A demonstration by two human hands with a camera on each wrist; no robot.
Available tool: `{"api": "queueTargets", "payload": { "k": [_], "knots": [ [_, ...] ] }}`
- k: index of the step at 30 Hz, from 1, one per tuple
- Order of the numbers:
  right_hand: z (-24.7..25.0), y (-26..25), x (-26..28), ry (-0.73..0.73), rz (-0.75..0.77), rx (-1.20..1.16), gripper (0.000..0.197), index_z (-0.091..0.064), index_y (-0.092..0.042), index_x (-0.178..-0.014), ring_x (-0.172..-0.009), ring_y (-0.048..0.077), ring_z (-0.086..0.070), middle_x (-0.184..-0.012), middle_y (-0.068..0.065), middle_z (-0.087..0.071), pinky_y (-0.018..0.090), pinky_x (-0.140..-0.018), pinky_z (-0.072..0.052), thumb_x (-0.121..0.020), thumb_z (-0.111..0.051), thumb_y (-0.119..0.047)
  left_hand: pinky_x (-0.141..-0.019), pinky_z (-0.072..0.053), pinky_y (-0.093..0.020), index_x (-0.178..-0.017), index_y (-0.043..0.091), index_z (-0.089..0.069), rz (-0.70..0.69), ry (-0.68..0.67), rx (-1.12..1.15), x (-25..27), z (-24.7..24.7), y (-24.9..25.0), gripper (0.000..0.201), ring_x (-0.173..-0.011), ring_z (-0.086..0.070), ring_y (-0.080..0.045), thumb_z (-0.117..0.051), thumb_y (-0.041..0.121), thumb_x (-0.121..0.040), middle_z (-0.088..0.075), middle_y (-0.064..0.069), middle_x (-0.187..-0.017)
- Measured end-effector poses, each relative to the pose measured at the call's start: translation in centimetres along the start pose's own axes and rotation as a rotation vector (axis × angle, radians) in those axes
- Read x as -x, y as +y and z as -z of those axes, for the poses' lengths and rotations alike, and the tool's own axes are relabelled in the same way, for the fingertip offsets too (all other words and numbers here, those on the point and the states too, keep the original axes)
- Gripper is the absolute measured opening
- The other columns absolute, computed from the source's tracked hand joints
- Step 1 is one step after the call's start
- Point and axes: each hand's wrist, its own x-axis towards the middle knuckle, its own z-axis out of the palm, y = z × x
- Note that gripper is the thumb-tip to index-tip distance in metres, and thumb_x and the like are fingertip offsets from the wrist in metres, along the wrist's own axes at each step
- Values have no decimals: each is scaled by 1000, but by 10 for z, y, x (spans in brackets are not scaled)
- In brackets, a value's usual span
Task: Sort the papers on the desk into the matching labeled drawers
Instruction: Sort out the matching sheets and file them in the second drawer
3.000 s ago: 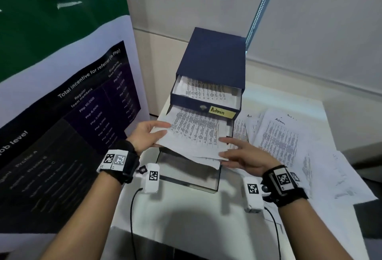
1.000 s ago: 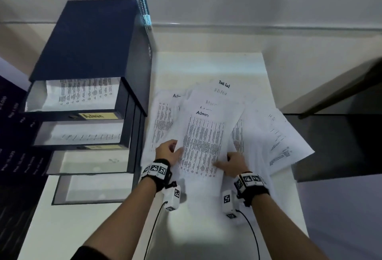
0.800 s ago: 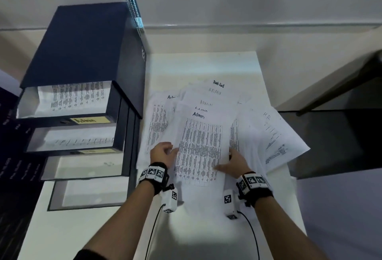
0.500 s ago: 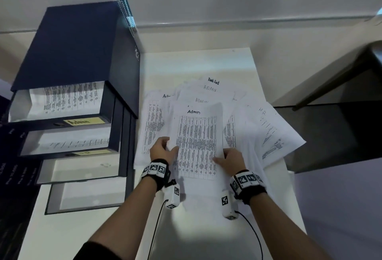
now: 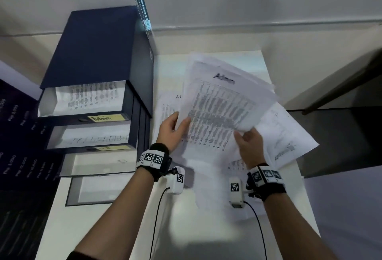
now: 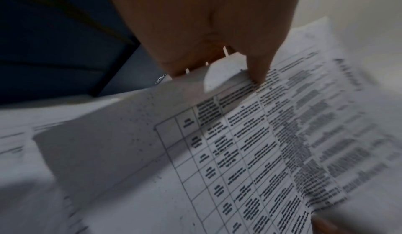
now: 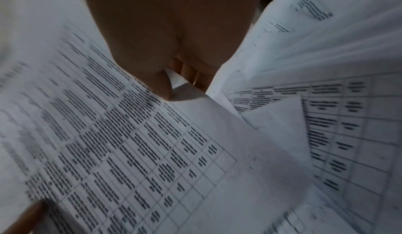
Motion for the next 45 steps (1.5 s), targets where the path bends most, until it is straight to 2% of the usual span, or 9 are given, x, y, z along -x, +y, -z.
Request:
{"api": "queueTargets", "payload": {
  "k": [4, 11, 14, 16, 18, 21, 30, 40, 45],
  "knots": [
    [0, -13, 11, 2, 12, -70, 24, -62, -3, -102, -84, 23, -69, -96, 12, -72, 41, -83, -58, -83, -75, -10, -90, -49, -12, -115, 18, -56, 5, -52, 17, 5, 18, 23, 33, -99, -60, 14, -72, 29, -88, -65, 17, -105],
    [-17, -51, 36, -103, 79, -65, 30, -59, -8, -122, -103, 21, -68, -113, 9, -70, 54, -93, -53, -93, -64, -12, -78, -58, -53, -91, 13, -74, 46, 12, 45, 33, 56, 23, 29, -81, -70, -27, -72, 41, -84, -75, -10, -89],
    [-26, -87, 43, -203, 173, -83, 46, -49, -32, -135, -113, 22, -65, -127, 9, -64, 51, -99, -51, -94, -64, -19, -53, -51, -33, -87, 8, -67, 12, 85, 37, 45, 90, 41, 34, -55, -54, -11, -66, 42, -90, -64, -2, -64],
    [-37, -116, 51, -294, 251, -82, 68, -28, -46, -147, -123, 14, -58, -148, 0, -48, 30, -106, -46, -95, -63, -19, -59, -56, -23, -118, 16, -61, -6, 83, 86, 51, 121, 53, 28, -67, -68, -6, -63, 29, -94, -72, 12, -85],
    [-53, -146, 61, -378, 352, -5, 70, -25, -41, -152, -130, 2, -47, -154, -14, -37, 10, -108, -34, -97, -58, -12, -69, -61, -35, -139, 18, -45, 0, 112, 152, 57, 157, 58, 50, -84, -74, -19, -65, 22, -93, -73, 1, -110],
    [-85, -179, 78, -570, 334, 56, 42, -55, -29, -138, -130, -1, -48, -139, -16, -56, 27, -113, -37, -99, -56, -13, -80, -60, -45, -142, 16, -42, 66, 173, 244, 70, 215, 57, 56, -90, -74, -28, -66, 12, -92, -72, -9, -115],
    [-191, -231, 117, -789, -252, -228, 26, -64, -1, -120, -70, 12, -73, -92, 6, -75, 19, -55, -54, -98, -50, 1, -86, -55, -29, -140, 26, -45, 172, 295, 287, 120, 334, 43, 64, -99, -69, -16, -71, 46, -85, -66, -5, -119],
    [-234, -232, 111, -878, -283, -117, 39, -59, -9, -127, -93, 23, -69, -107, 11, -73, 35, -90, -55, -89, -67, -5, -89, -53, -24, -114, 13, -72, 78, 330, 115, 111, 359, 20, 28, -90, -68, -9, -73, 10, -86, -72, -7, -113],
    [-227, -236, 97, -830, -184, -14, 25, -71, -4, -108, -75, 15, -64, -97, 10, -72, 20, -70, -57, -83, -72, 1, -104, -47, -37, -107, 22, -73, 65, 434, -63, 73, 352, 10, 20, -109, -64, -14, -70, 19, -88, -71, 2, -112]
  ]
}}
